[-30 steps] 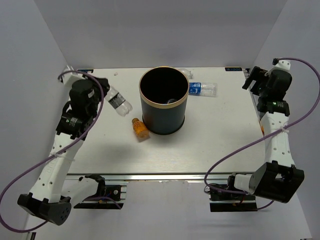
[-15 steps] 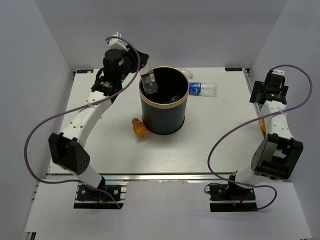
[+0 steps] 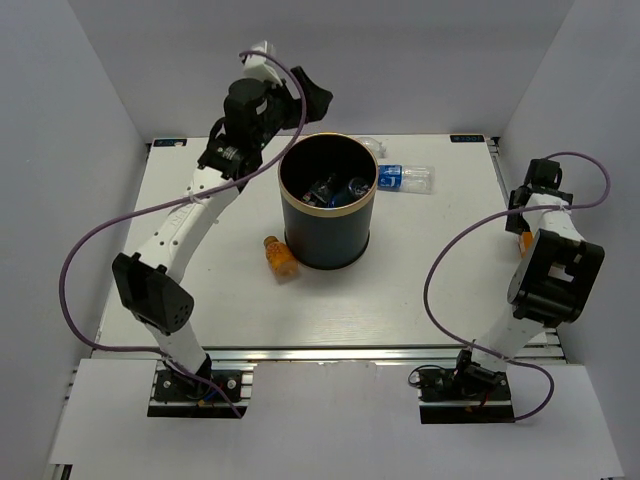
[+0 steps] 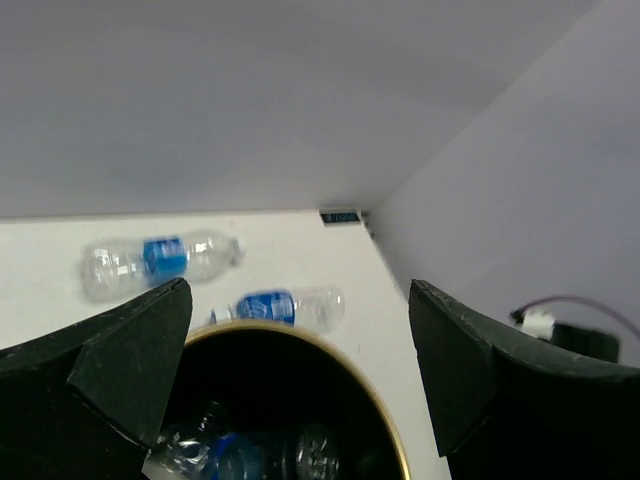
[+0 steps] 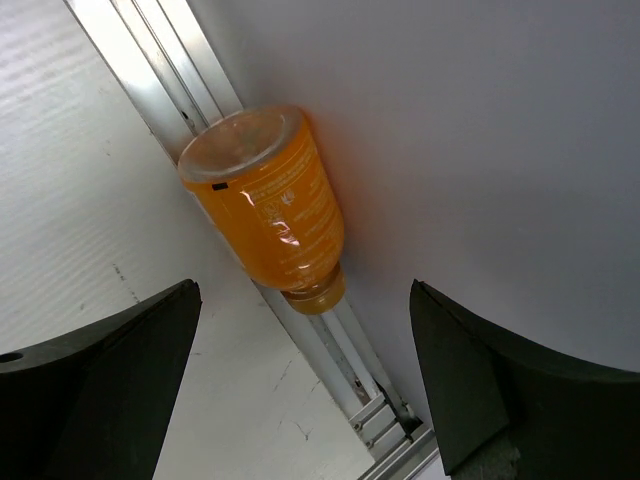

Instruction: Put the plastic bottles in the bin

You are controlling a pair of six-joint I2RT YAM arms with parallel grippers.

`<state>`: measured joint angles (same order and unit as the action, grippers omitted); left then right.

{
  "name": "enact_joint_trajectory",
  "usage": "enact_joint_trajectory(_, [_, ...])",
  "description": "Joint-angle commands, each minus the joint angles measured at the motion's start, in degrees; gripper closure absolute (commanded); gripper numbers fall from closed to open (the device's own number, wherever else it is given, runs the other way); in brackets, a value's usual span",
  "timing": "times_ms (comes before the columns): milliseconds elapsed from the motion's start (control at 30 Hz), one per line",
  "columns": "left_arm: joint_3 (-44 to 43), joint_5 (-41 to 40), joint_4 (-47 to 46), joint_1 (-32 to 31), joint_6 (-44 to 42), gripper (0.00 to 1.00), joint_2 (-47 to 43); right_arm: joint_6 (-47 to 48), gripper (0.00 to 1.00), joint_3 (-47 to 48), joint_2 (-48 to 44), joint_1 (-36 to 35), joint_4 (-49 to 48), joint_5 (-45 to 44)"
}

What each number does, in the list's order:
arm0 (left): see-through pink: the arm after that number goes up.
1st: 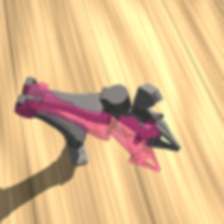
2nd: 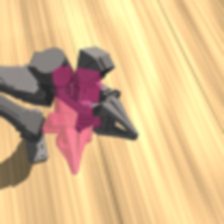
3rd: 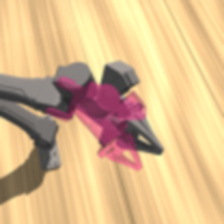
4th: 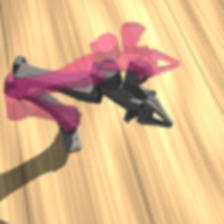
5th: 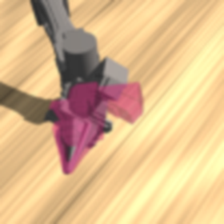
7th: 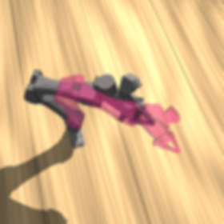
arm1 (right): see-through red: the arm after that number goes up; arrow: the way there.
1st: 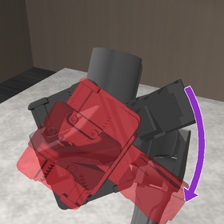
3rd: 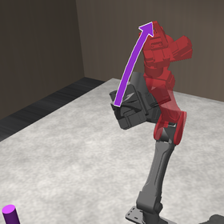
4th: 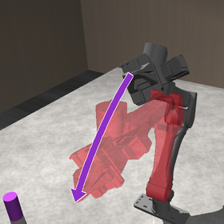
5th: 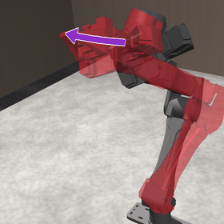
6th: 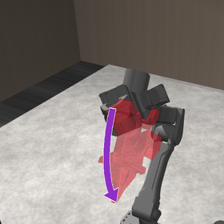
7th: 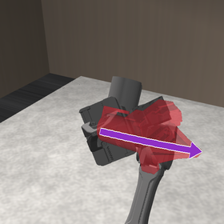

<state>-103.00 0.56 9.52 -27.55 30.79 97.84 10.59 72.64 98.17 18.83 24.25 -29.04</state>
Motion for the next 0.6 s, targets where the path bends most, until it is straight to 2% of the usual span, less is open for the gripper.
enact_joint_trajectory(0, [-9.31, -2.31, 5.85, 0.13, -3.53, 0.02, 1.37, 1.80, 0.11, 2.68, 3.33, 0.59, 2.55, -3.92])
enact_joint_trajectory(67, [-12.22, -5.55, 8.13, 0.13, -4.33, 0.02, 1.91, 1.80, 0.11, 2.77, 5.09, 0.68, 1.86, -4.80])
enact_joint_trajectory(200, [-11.44, -13.28, 11.13, 0.74, -5.47, 0.02, 0.25, 0.84, 0.11, 3.56, 7.56, 1.82, 0.98, -3.13])
enact_joint_trajectory(233, [-9.34, -16.09, 12.18, 1.35, -4.17, 0.02, -0.28, 0.40, 0.11, 3.65, 7.91, 2.35, 0.71, -3.22])
enact_joint_trajectory(333, [-3.02, -15.60, 11.58, 8.02, 1.88, 0.02, -4.58, -0.83, 0.11, 4.00, 9.14, 3.23, -1.39, -2.87])
enact_joint_trajectory(367, [2.40, -13.50, 11.40, 13.09, 3.74, 0.02, -5.81, -1.01, 0.11, 4.00, 9.84, 3.32, -1.92, -2.61])
enact_joint_trajectory(467, [13.47, -16.62, 10.87, 19.44, 7.43, 0.02, -10.91, -1.62, 0.15, 3.82, 11.86, 3.41, -3.24, -1.99])
enact_joint_trajectory(567, [21.32, -20.23, 10.00, 22.44, 9.90, 0.02, -15.92, -2.67, 0.17, 4.26, 14.14, 3.49, -3.77, -0.85])
